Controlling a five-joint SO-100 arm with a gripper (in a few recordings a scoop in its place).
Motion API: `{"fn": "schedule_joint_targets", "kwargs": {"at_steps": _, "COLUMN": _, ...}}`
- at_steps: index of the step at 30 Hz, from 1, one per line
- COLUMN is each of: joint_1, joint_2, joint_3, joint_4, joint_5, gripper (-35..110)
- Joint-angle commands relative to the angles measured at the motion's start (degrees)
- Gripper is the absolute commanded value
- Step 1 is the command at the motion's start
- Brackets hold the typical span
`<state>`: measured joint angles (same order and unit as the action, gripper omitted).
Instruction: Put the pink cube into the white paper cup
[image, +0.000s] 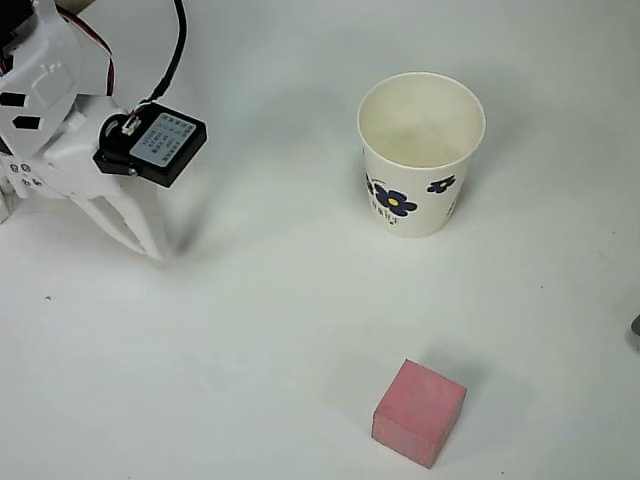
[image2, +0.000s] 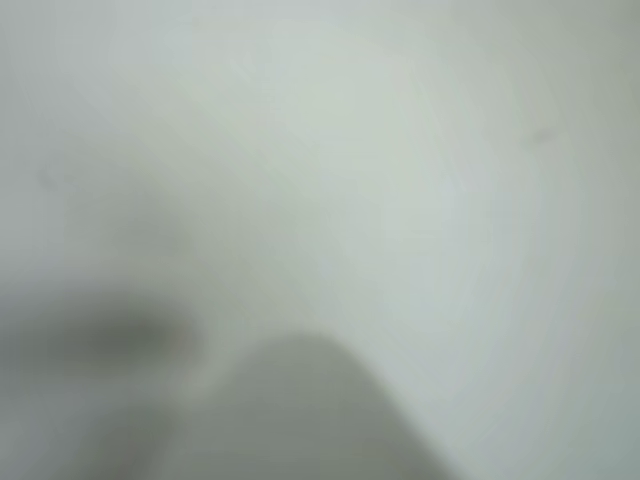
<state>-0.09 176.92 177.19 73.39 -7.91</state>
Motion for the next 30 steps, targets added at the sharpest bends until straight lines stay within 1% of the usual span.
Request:
{"fn": "schedule_joint_targets", "kwargs": {"at_steps": 1, "joint_1": 0.00, "joint_2": 12.83, "joint_3": -1.23, "joint_4": 1.05, "joint_5": 3.16, "gripper": 0}}
{"fn": "schedule_joint_targets", "kwargs": {"at_steps": 15, "joint_1": -0.26, "joint_2": 12.83, "joint_3": -1.23, "joint_4": 1.05, "joint_5": 3.16, "gripper": 0}}
{"fn": "schedule_joint_targets", "kwargs": {"at_steps": 18, "joint_1": -3.25, "joint_2": 12.83, "joint_3": -1.23, "joint_4": 0.79, "joint_5": 3.34, "gripper": 0}}
{"fn": "schedule_joint_targets", "kwargs": {"at_steps": 23, "joint_1": -4.13, "joint_2": 12.83, "joint_3": -1.23, "joint_4": 0.79, "joint_5": 3.25, "gripper": 0}}
{"fn": "schedule_joint_targets", "kwargs": {"at_steps": 30, "joint_1": -4.13, "joint_2": 12.83, "joint_3": -1.23, "joint_4": 0.79, "joint_5": 9.14, "gripper": 0}}
